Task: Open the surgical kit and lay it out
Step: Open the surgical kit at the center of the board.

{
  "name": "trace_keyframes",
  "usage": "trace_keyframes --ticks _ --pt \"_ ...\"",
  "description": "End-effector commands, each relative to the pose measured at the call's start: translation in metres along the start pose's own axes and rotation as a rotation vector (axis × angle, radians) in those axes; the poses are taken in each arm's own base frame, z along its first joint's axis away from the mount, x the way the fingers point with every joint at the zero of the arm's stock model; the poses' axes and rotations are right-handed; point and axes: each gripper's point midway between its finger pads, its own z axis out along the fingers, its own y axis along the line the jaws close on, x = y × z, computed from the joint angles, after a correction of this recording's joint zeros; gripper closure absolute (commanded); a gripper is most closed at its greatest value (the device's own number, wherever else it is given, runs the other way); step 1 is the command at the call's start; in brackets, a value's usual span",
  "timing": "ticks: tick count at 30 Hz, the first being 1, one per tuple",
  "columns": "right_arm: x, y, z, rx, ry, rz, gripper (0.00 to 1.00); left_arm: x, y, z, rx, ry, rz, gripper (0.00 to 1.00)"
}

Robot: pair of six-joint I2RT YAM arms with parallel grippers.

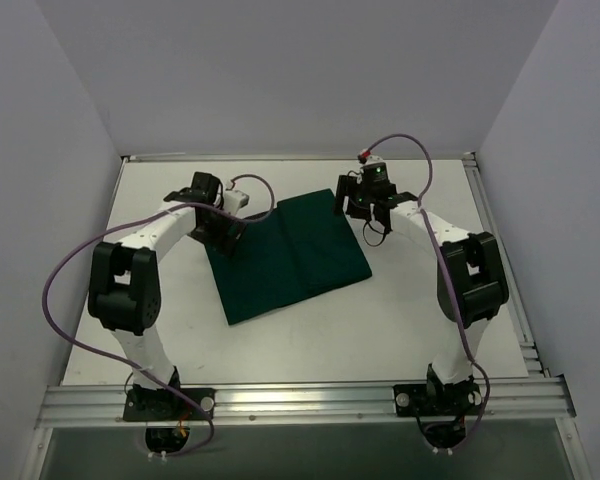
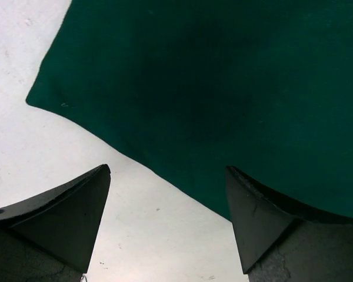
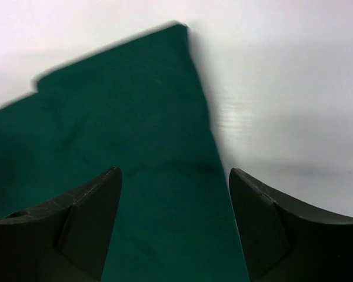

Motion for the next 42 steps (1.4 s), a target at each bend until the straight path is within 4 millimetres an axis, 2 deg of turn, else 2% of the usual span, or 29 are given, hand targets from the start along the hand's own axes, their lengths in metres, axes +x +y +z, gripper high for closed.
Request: trace_keyframes --ticks 1,3,4,5,6,8,9,11,12,14,15,16,17,20,21,24,27,30,31,32,33,35,36,38,39,40,42 --pt "0.058 -0.012 0.009 -0.061 0.203 -0.081 0.31 -0.009 -0.004 -0.011 -0.032 -0.040 0.053 0.12" --pt "0.061 -0.016 0.015 -0.080 0.206 -0.064 0.31 -0.012 -0.029 -0.016 -0.005 -0.073 0.155 0.11" --pt "0.069 -0.019 0.018 -0.085 0.222 -0.057 0.31 -0.018 -0.038 -0.028 -0.009 -0.113 0.200 0.10" --pt "0.071 -0.021 0.020 -0.096 0.225 -0.051 0.32 -0.019 -0.045 -0.031 -0.016 -0.123 0.257 0.07" --pt "0.069 -0.024 0.023 -0.106 0.214 -0.036 0.32 -0.020 -0.060 -0.033 -0.007 -0.132 0.311 0.05" --pt "0.079 -0.033 0.027 -0.100 0.229 -0.003 0.35 -0.015 -0.074 -0.033 0.009 -0.118 0.368 0.01" --pt "0.077 -0.042 0.030 -0.090 0.217 0.014 0.36 -0.008 -0.087 -0.032 0.038 -0.089 0.399 0.05" --pt "0.087 -0.048 0.029 -0.089 0.231 0.045 0.41 0.002 -0.101 -0.026 0.075 -0.050 0.441 0.06" --pt "0.088 -0.050 0.029 -0.090 0.228 0.054 0.45 0.005 -0.108 -0.025 0.090 -0.044 0.462 0.06" --pt "0.089 -0.052 0.024 -0.080 0.225 0.075 0.61 0.014 -0.126 -0.024 0.113 -0.041 0.543 0.06" --pt "0.099 -0.057 0.021 -0.067 0.237 0.084 0.68 0.013 -0.131 -0.024 0.114 -0.057 0.571 0.06" --pt "0.096 -0.059 0.015 -0.056 0.222 0.096 0.79 0.014 -0.142 -0.028 0.123 -0.076 0.616 0.06" --pt "0.097 -0.062 0.012 -0.044 0.217 0.105 0.81 0.022 -0.145 -0.025 0.128 -0.068 0.660 0.06" --pt "0.105 -0.070 -0.002 -0.029 0.209 0.145 0.92 0.023 -0.160 -0.027 0.106 -0.100 0.773 0.06" --pt "0.113 -0.074 -0.005 -0.020 0.220 0.155 0.93 0.028 -0.163 -0.025 0.106 -0.097 0.803 0.06" --pt "0.114 -0.075 -0.015 -0.013 0.212 0.170 0.95 0.030 -0.171 -0.019 0.102 -0.109 0.862 0.06" --pt "0.115 -0.079 -0.024 -0.004 0.199 0.169 0.90 0.030 -0.162 -0.006 0.041 -0.103 0.879 0.06" --pt "0.105 -0.085 -0.026 0.032 0.208 0.132 0.70 0.020 -0.132 0.005 -0.110 -0.108 0.848 0.06" --pt "0.102 -0.087 -0.026 0.045 0.214 0.105 0.60 0.018 -0.125 0.006 -0.124 -0.105 0.832 0.06" --pt "0.084 -0.083 -0.026 0.044 0.188 0.092 0.57 0.016 -0.120 0.007 -0.132 -0.111 0.805 0.06" --pt "0.080 -0.082 -0.028 0.058 0.191 0.083 0.55 0.011 -0.110 0.006 -0.145 -0.127 0.772 0.05" --pt "0.051 -0.076 -0.032 0.083 0.122 0.061 0.53 0.010 -0.102 0.007 -0.159 -0.143 0.756 0.05" --pt "0.044 -0.073 -0.035 0.089 0.108 0.052 0.52 0.006 -0.100 0.007 -0.169 -0.166 0.754 0.03" --pt "0.034 -0.060 -0.037 0.104 0.081 0.022 0.52 0.011 -0.094 0.014 -0.177 -0.157 0.756 0.00" --pt "0.025 -0.051 -0.037 0.102 0.059 0.008 0.52 0.013 -0.091 0.015 -0.181 -0.148 0.751 0.11" --pt "0.025 -0.034 -0.036 0.083 0.056 -0.020 0.52 0.015 -0.086 0.018 -0.182 -0.140 0.737 0.19" --pt "0.019 -0.014 -0.032 0.067 0.036 -0.047 0.52 0.018 -0.081 0.016 -0.172 -0.138 0.715 0.36"
